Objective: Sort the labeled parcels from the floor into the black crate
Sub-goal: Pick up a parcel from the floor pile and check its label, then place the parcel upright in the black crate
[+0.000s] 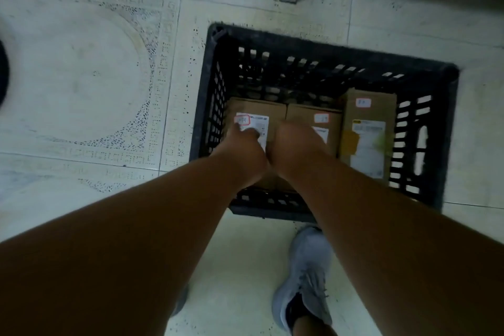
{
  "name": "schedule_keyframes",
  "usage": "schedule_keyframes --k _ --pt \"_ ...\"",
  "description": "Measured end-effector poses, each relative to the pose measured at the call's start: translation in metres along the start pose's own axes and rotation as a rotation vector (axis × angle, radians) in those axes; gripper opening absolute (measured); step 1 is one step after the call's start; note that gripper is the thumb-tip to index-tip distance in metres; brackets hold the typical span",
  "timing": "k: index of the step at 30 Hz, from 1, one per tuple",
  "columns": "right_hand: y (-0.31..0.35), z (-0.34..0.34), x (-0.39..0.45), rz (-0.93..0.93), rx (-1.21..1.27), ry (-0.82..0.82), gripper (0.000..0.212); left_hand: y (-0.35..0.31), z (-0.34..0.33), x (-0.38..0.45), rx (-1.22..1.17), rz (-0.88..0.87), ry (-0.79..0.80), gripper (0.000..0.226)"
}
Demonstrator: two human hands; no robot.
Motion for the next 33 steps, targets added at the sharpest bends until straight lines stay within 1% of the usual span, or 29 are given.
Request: schedule_keyframes --k 3,5,9,12,17,23,29,33 --pt "0.01 0.102 -0.053 0.058 0.084 -0.31 0.038 -0.051 0.069 -0.069 -0.122 -0.192 -0.261 0.04" --pt "0.018 0.172 -0.107 0.102 0.214 -0.479 0.036 -0.08 0.12 -0.127 -0.165 -0.275 -0.385 0.032" --pt "0.033 0.294 -0.225 0.193 0.386 -0.675 0.038 -0.137 0.208 -0.253 -0.175 -0.377 -0.564 0.027" --pt "0.04 0.36 -0.319 0.229 0.447 -0.787 0.036 -0.171 0.252 -0.343 -0.211 -0.407 -0.634 0.025" --pt "0.032 0.415 -0.442 0.221 0.539 -0.894 0.034 -0.223 0.289 -0.462 -0.238 -0.531 -0.72 0.025" --pt "0.029 0.448 -0.519 0.227 0.536 -0.966 0.036 -0.241 0.316 -0.535 -0.208 -0.621 -0.812 0.023" --pt "0.061 0.504 -0.573 0.197 0.6 -1.21 0.035 -0.258 0.377 -0.593 -0.144 -0.848 -0.824 0.015" --pt "0.091 0.53 -0.609 0.178 0.69 -1.397 0.032 -0.259 0.426 -0.634 -0.12 -0.943 -0.886 0.014"
Point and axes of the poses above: each hand's wrist, its own x-axis towards the middle knuckle, its own z-axis out of the back of the hand, y = z × x, the point moved 7 cm from there along x, towards the middle knuckle, and after that the axes turned 3 degrees about -y, right-handed, at the moved point
